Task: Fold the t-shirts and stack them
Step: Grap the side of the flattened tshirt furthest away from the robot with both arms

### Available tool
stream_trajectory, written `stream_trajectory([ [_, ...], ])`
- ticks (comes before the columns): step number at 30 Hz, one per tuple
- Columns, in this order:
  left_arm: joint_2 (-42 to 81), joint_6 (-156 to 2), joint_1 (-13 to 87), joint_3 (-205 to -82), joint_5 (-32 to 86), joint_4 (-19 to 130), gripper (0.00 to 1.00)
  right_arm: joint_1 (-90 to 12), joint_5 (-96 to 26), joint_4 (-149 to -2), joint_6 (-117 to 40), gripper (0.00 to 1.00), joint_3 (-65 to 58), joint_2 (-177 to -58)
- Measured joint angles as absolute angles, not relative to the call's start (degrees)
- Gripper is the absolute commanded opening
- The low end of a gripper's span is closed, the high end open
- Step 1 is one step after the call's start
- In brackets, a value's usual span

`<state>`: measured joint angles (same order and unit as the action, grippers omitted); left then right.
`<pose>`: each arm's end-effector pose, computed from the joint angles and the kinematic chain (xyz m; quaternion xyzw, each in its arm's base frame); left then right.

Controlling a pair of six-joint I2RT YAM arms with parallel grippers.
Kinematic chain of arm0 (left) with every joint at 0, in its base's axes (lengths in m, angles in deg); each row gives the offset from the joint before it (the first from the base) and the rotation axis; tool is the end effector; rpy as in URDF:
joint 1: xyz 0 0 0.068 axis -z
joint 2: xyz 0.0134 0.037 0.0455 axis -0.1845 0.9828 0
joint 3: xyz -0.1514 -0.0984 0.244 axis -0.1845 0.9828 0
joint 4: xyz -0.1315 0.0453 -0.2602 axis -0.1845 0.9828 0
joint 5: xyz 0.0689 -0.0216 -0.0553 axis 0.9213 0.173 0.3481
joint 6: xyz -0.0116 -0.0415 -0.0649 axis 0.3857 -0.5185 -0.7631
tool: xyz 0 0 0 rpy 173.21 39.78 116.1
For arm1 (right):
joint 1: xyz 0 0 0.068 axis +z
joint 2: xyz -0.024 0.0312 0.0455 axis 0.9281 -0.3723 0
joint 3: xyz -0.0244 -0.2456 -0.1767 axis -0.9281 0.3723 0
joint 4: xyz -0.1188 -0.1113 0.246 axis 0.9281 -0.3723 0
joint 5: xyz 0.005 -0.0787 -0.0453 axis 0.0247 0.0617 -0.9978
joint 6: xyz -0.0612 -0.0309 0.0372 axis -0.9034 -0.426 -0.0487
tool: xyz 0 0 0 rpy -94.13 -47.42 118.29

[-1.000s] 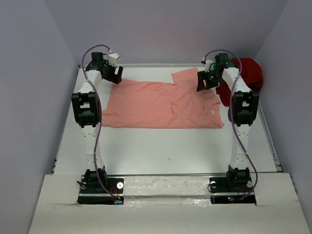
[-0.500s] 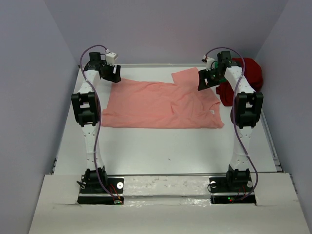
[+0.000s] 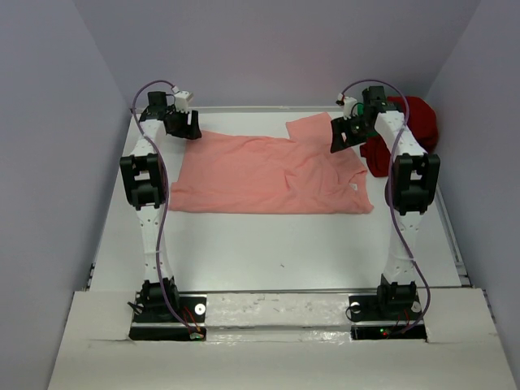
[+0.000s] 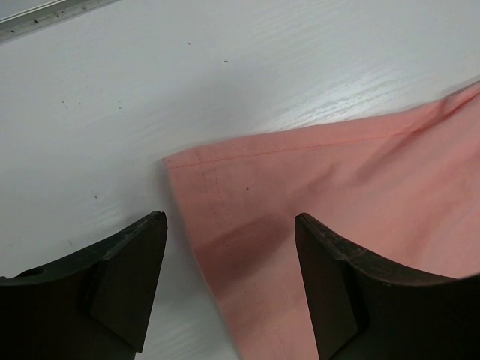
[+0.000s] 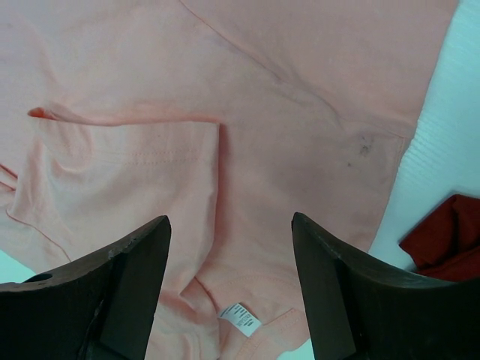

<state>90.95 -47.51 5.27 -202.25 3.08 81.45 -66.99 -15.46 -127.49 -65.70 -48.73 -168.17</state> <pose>0.6537 0.0255 0.1750 0.2133 0.8512 -0.1652 0.4502 0.5620 0.0419 0.2238 -0.2323 0.9176 0.1887 0.2615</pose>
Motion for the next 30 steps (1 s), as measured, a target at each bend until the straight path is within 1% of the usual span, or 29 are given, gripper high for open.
stream_trajectory([
  [10,91.25,-49.28,5.27,-203.32,4.78,80.13,0.8,-66.99,-13.25,-128.82,-66.57,0.69,-48.73,-167.45],
  [15,93.29,-50.97,5.27,-207.19,4.78,79.61,0.8,-66.99,-13.23,-129.08,-66.83,0.69,-48.73,-167.43],
  [18,94.36,-51.8,5.27,-207.93,4.78,79.22,0.76,-66.99,-13.23,-129.45,-67.05,0.69,-48.73,-167.43],
  [28,95.65,-52.74,5.27,-207.93,5.81,79.5,0.71,-66.99,-13.16,-130.48,-67.45,0.68,-48.73,-167.45],
  [30,95.65,-52.93,5.27,-207.93,6.14,79.57,0.64,-66.99,-13.03,-130.5,-67.6,0.66,-48.73,-167.43],
])
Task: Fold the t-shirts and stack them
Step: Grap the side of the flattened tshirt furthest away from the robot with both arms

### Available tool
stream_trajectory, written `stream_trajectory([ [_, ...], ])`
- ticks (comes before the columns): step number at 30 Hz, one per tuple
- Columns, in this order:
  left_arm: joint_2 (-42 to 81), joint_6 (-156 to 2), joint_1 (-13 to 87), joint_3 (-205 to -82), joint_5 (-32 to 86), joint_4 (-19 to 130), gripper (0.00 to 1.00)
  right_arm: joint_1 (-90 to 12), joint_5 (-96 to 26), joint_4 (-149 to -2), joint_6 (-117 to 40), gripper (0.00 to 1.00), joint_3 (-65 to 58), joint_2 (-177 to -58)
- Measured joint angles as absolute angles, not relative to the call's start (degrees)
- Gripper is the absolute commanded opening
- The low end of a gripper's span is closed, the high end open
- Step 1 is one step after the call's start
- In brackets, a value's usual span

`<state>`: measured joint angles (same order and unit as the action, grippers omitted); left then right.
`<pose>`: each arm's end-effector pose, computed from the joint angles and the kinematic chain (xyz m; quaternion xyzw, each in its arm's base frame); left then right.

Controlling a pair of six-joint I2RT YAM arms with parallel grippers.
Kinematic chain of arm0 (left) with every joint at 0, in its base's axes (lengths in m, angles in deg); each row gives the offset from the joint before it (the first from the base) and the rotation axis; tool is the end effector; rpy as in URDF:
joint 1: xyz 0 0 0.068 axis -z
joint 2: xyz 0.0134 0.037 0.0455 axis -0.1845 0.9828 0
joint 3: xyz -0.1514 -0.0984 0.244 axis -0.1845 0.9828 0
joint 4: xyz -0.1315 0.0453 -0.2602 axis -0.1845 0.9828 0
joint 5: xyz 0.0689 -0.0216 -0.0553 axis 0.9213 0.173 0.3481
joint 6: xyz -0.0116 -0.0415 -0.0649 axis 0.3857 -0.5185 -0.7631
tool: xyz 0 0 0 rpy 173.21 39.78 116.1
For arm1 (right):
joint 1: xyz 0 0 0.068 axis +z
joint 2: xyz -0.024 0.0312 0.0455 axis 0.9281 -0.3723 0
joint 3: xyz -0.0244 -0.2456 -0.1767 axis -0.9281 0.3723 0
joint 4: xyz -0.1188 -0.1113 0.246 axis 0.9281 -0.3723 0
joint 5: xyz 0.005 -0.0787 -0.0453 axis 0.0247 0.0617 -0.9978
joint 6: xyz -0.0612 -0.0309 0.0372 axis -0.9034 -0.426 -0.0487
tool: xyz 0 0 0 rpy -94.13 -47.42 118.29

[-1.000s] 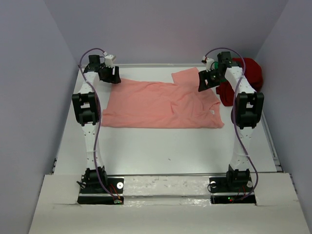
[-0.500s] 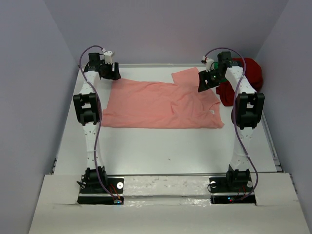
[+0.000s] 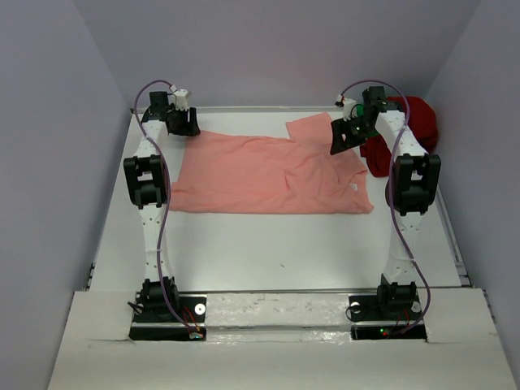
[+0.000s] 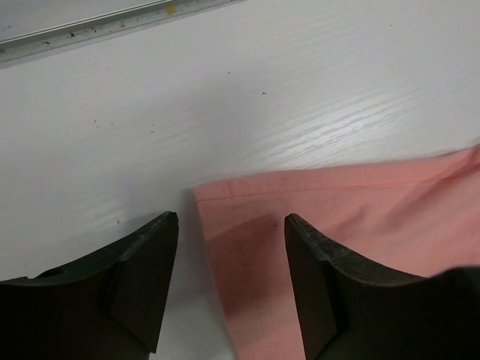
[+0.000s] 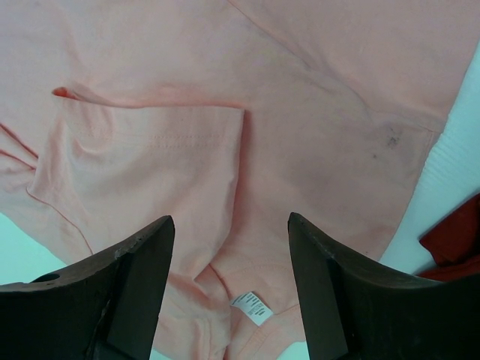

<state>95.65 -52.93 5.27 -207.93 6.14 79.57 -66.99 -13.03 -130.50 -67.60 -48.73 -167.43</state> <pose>0.6716 0.0302 0.1631 0.1673 0.8566 -0.1567 0.4623 0.5536 0.0442 0.2289 -0.2472 0.9129 0.2088 0.2489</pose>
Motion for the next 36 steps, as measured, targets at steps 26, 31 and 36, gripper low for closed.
stream_trajectory([
  [26,95.65,-53.39,5.42,-207.93,7.28,80.16,0.0,-66.99,-13.14,-131.03,-67.16,0.64,-50.53,-169.11],
  [31,95.65,-53.35,5.44,-207.89,7.25,80.37,0.0,-66.99,-15.68,-130.04,-65.96,0.64,-56.56,-173.59],
  [36,95.65,-53.02,5.55,-207.89,7.3,80.59,0.0,-66.99,-21.03,-128.77,-64.87,0.62,-64.03,-178.66],
])
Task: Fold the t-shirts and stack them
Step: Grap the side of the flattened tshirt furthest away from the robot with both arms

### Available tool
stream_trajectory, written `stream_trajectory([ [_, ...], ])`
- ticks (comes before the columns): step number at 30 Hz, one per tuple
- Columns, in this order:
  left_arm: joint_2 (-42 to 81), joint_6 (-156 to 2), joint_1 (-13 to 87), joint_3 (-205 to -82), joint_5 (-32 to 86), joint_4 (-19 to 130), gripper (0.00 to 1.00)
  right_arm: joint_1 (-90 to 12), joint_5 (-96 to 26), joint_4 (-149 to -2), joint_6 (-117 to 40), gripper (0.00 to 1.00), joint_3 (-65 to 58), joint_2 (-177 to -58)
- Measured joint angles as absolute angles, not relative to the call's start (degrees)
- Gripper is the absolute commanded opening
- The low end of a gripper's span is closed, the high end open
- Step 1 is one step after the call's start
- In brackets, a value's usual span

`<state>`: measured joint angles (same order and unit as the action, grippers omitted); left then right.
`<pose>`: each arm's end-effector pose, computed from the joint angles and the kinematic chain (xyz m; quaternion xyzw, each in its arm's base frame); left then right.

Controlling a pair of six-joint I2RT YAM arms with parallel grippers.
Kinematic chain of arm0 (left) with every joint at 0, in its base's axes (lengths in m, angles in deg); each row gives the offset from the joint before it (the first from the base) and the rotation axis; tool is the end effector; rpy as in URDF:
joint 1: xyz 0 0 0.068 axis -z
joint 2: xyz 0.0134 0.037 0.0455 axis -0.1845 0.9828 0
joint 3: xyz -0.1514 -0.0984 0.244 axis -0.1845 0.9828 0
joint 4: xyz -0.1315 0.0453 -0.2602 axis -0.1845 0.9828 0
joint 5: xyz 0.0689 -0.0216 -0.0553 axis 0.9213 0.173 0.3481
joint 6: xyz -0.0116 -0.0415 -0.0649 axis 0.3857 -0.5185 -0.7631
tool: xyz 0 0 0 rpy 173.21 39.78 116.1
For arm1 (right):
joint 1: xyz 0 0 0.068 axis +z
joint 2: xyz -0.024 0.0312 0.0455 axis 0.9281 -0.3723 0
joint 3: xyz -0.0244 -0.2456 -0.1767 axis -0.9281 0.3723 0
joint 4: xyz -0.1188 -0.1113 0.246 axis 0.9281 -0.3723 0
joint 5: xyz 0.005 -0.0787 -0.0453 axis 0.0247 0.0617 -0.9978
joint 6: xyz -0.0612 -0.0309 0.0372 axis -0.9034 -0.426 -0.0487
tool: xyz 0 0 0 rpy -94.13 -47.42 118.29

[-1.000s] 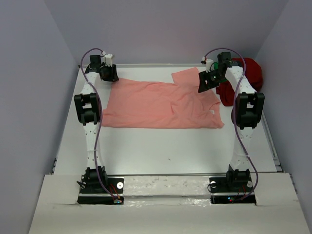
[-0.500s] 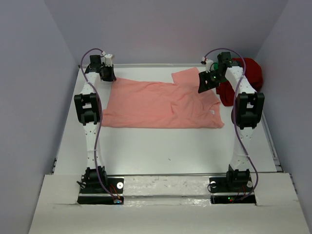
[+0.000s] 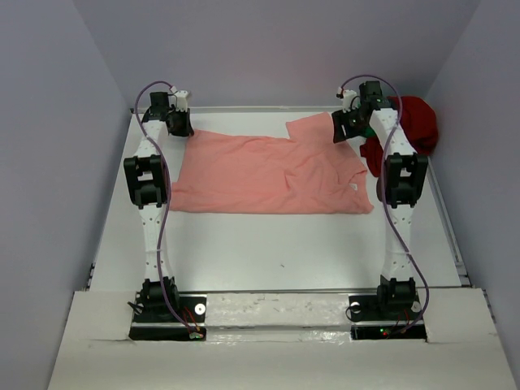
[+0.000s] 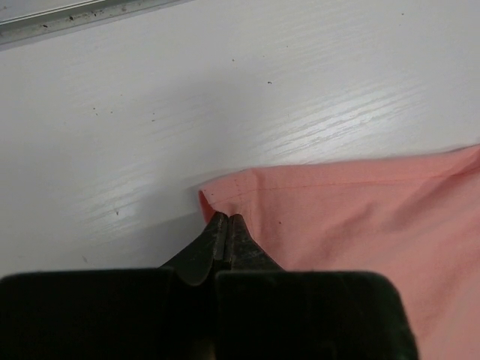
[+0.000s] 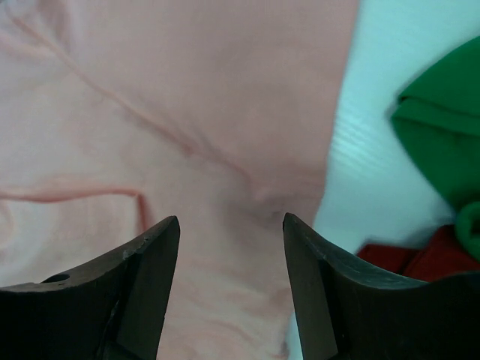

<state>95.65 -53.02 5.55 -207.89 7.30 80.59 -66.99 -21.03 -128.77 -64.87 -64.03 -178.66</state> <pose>0.6706 0.0280 0.1606 0.1628 0.8629 -0.1515 0.4538 0.6061 0.0369 0.2100 -0.2208 0.9228 0.1384 0.2837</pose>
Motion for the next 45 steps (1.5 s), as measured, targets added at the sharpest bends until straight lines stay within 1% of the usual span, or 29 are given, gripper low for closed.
stream_trajectory([
  [8,95.65,-52.65,5.68,-207.37,7.21,80.75,0.0,-66.99,-29.51,-125.23,-63.69,0.58,-68.16,-184.37],
  [18,95.34,-51.58,5.68,-206.71,7.1,80.35,0.0,-66.99,-30.65,-124.51,-62.7,0.58,-72.51,-188.15],
  [24,95.06,-51.43,5.7,-206.25,7.06,80.37,0.0,-66.99,-30.41,-123.9,-62.64,0.53,-73.61,-189.44],
  [25,94.97,-51.43,5.7,-206.12,7.04,80.37,0.0,-66.99,-30.36,-123.88,-62.7,0.51,-73.63,-189.63],
  [27,94.86,-51.43,5.73,-205.94,7.04,80.37,0.0,-67.06,-30.36,-123.81,-62.9,0.4,-73.67,-189.65],
  [28,94.82,-51.43,5.73,-205.86,7.04,80.37,0.0,-67.1,-30.32,-123.77,-62.83,0.28,-73.67,-189.65],
  [30,94.53,-51.43,5.73,-205.44,7.04,80.4,0.0,-67.39,-29.93,-123.79,-62.7,0.19,-73.67,-189.65],
  [31,94.38,-51.43,5.73,-205.24,7.01,80.4,0.0,-67.41,-29.58,-123.79,-62.68,0.07,-73.67,-189.68],
  [32,94.29,-51.43,5.73,-205.11,7.04,80.57,0.0,-67.43,-29.29,-123.86,-62.68,0.01,-73.67,-189.68],
  [45,92.37,-51.47,5.75,-203.37,6.42,82.93,0.0,-67.5,-27.96,-123.77,-62.88,0.0,-72.08,-188.8],
])
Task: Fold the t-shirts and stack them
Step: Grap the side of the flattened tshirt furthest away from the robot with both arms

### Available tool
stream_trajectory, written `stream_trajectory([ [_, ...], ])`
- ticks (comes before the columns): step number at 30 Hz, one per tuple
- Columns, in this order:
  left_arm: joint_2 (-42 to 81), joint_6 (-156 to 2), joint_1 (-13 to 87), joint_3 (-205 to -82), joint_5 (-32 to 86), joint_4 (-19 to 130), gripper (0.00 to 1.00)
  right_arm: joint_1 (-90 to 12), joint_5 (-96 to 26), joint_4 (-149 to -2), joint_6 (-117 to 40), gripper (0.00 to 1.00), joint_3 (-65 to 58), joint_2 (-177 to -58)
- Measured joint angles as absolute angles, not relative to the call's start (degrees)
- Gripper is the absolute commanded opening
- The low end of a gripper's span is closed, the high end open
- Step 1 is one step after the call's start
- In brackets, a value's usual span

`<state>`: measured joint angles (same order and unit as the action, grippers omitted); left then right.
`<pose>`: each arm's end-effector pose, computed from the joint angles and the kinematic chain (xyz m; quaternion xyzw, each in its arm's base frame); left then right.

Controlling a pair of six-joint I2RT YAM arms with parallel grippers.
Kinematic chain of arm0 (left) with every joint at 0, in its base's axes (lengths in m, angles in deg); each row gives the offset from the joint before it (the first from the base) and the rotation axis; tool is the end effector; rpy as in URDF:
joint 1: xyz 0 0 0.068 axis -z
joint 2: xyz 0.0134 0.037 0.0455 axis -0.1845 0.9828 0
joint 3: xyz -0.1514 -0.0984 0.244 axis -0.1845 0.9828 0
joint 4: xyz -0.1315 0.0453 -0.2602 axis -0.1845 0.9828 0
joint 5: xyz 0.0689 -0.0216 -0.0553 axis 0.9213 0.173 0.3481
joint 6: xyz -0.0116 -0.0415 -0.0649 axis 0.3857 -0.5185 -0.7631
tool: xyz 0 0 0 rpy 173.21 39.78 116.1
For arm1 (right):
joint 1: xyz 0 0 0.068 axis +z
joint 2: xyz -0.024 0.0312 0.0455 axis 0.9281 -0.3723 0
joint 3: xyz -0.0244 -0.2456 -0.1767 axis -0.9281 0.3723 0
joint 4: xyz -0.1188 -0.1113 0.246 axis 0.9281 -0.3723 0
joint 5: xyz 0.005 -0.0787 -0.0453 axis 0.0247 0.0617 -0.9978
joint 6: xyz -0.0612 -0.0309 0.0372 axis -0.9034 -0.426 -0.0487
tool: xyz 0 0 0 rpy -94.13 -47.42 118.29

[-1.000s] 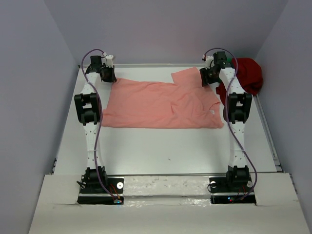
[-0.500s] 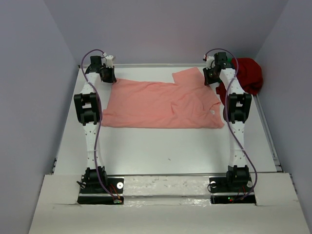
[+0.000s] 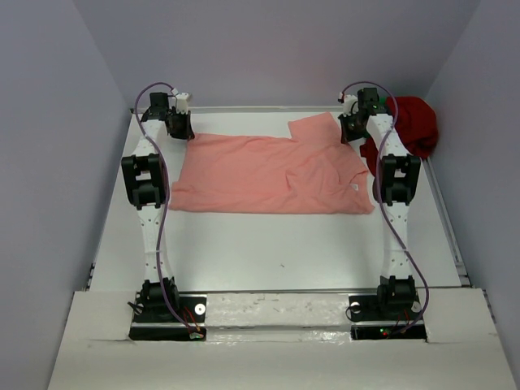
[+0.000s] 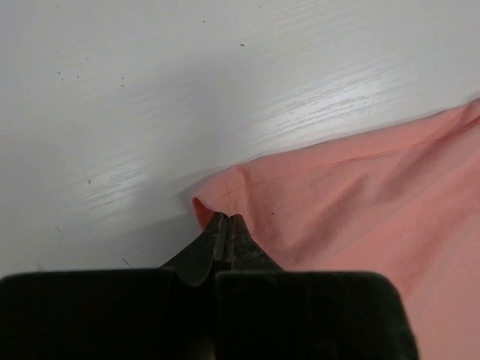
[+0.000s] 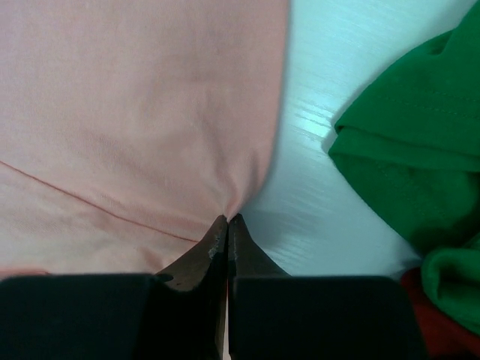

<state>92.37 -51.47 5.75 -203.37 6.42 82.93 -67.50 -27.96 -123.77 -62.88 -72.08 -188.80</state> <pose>0.6563 0.0236 0.1629 0.1730 0.8717 -0.1607 0.4293 0.6431 0.0243 0.1573 -0.1887 0.9318 0.0803 0.2996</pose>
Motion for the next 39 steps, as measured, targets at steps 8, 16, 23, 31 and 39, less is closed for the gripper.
stream_trajectory([
  [8,88.89,-51.49,6.03,-202.95,5.48,83.39,0.0,-67.47,-27.13,-123.79,-63.36,0.0,-68.86,-186.7],
  [16,87.67,-51.43,6.69,-204.65,5.35,83.7,0.0,-67.47,-25.84,-123.77,-63.91,0.0,-68.49,-183.91],
  [23,87.47,-51.47,6.91,-204.65,5.16,84.37,0.0,-67.47,-25.34,-123.73,-65.13,0.0,-68.49,-181.26],
  [31,84.94,-51.45,6.89,-204.46,5.03,84.83,0.0,-67.47,-25.84,-123.29,-66.62,0.0,-65.15,-178.27],
  [39,79.6,-50.99,6.8,-202.93,4.5,85.36,0.0,-67.52,-26.58,-122.87,-67.91,0.0,-60.78,-174.53],
])
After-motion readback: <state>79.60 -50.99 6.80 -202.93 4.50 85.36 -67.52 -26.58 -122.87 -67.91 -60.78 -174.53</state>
